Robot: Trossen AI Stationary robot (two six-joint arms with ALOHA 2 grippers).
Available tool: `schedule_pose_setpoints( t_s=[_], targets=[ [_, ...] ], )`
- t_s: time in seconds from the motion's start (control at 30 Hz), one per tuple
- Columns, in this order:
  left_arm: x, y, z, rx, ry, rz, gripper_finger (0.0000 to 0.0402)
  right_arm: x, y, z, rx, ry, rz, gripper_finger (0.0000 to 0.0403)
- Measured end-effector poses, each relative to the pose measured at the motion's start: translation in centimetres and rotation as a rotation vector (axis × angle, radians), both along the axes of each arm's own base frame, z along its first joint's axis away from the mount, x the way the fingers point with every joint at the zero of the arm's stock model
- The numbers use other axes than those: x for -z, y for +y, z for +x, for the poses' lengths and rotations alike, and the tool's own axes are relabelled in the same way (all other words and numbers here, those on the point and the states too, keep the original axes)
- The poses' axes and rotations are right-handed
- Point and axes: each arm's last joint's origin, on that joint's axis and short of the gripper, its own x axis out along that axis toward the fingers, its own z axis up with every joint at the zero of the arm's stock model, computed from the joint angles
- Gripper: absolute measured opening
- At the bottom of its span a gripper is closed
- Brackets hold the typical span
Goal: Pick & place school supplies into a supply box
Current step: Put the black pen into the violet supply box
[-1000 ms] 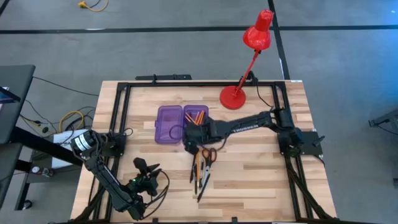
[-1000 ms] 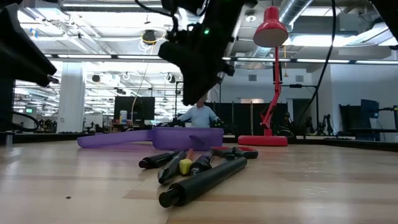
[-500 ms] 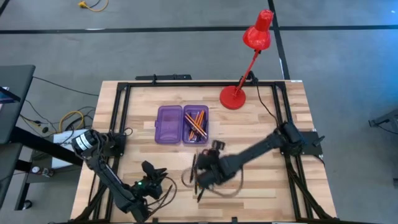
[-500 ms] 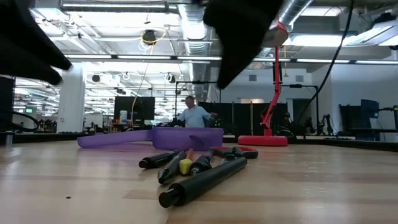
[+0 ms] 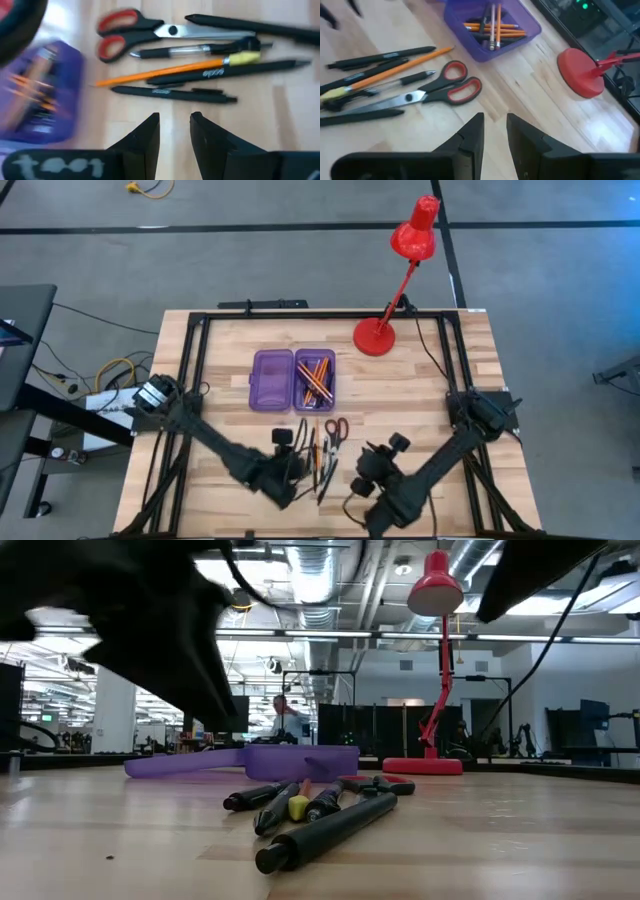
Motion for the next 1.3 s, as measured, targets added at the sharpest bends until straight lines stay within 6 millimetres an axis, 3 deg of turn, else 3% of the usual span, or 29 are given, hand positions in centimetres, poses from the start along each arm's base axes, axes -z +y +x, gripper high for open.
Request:
schedule_pose_setpoints(
  t_s=[0.23, 0.53, 0.83, 1.03, 1.3],
  targets=[
    [-0.2, 3.2, 2.5, -0.148, 0.022, -0.252, 0.0099, 0.0, 2.3, -2.2, -0.051, -0.037, 0.012, 0.0077],
    [-0.5, 4.1, 4.1, -0.177, -0.02, -0.451, 0.0099, 0.9, 3.9, -4.9, -0.072, -0.06, 0.001, 0.0077],
    [-0.3, 4.7, 4.3, -0.215, -0.024, -0.462, 0.0099, 3.0, 3.8, -6.9, -0.017, -0.103, -0.013, 0.0077],
    [0.8, 4.9, 3.8, -0.215, -0.023, -0.462, 0.0099, 3.1, 3.8, -7.2, -0.022, -0.104, -0.018, 0.0077],
    [0.9, 5.3, 4.1, -0.213, -0.034, -0.46, 0.0099, 3.1, 3.8, -7.1, -0.033, -0.12, -0.029, 0.0077]
  ],
)
